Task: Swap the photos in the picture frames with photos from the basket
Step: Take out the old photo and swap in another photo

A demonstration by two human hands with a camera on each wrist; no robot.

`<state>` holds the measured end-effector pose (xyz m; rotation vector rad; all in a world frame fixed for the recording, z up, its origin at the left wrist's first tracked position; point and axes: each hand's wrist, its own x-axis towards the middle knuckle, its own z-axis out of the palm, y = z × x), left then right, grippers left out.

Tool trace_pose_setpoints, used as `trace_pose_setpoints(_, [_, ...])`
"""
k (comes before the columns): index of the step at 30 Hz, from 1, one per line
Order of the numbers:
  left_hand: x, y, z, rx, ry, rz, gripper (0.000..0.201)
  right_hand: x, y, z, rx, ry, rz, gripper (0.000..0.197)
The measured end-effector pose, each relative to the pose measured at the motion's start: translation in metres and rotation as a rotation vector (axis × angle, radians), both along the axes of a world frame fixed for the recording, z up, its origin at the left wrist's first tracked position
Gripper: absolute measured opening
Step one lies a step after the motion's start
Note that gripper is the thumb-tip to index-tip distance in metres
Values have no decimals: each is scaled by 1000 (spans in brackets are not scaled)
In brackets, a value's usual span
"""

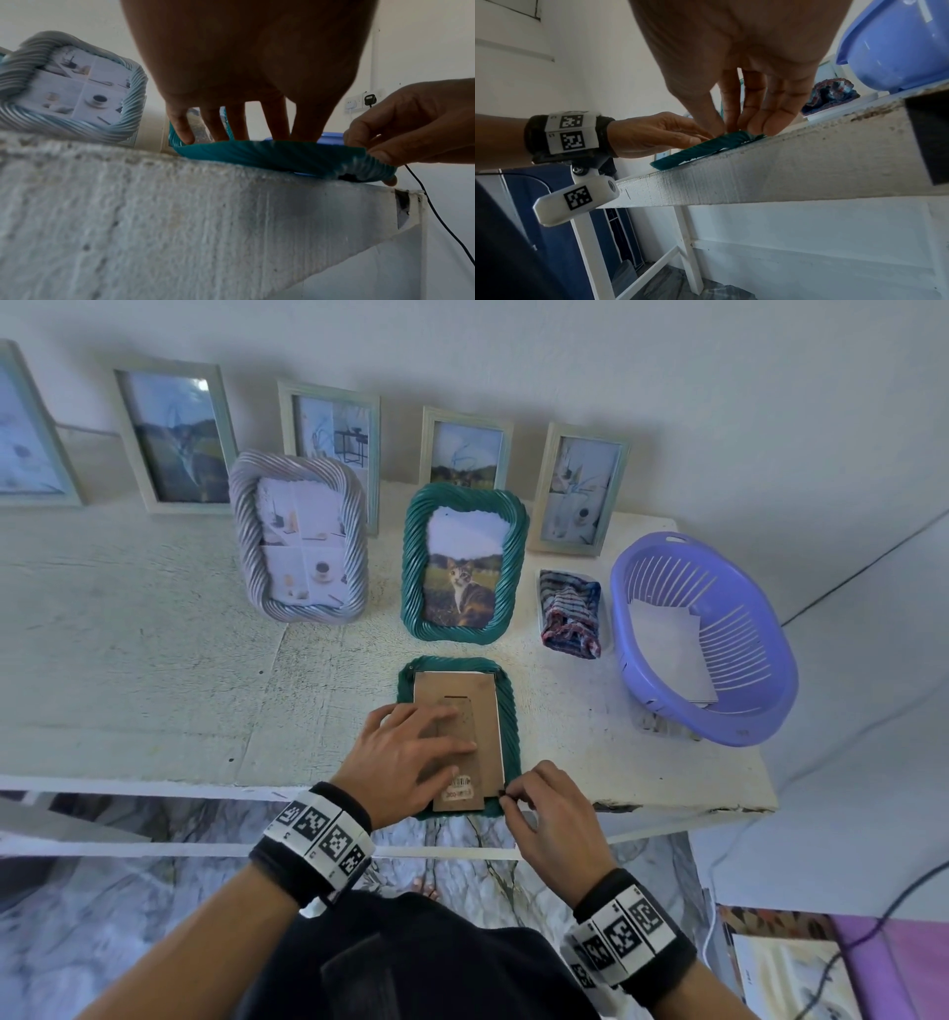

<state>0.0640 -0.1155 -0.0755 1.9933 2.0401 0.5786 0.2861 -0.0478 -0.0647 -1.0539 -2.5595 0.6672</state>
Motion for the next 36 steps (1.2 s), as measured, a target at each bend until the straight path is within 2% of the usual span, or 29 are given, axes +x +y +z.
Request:
trace_pose_setpoints(2, [-1, 0, 1, 10, -33, -7, 37, -1, 0, 6, 59, -34, 9, 24])
trace_pose_setpoints(5, [-8, 0, 4, 37, -105, -30, 40, -8, 1, 14, 150, -82, 103, 36])
trace_pose_setpoints(9, [-19, -7, 5, 139, -193, 17, 33, -17, 1, 12, 175, -160, 195, 41])
trace_pose_setpoints(12, [-27, -26, 8, 135, -161, 78, 28, -21, -2, 8, 155, -166, 190, 40])
trace_pose_setpoints(15, [-29, -47, 11, 99, -134, 71, 24, -25, -3, 5, 142, -153, 184, 40])
trace_pose_setpoints(25, [-32, -67, 6, 42, -90, 34, 31, -26, -6, 2, 129, -131, 144, 41])
trace_pose_setpoints(27, [-35, -68, 4, -2, -139, 25, 33, -27, -7, 2, 131, -128, 139, 41])
trace_pose_setpoints(32, [-36, -73, -5, -120, -404, 97, 33, -26, -7, 1, 123, -110, 138, 41])
trace_pose_setpoints(36, [-30, -72, -6, -165, -457, 93, 34, -26, -7, 0, 124, -99, 136, 41])
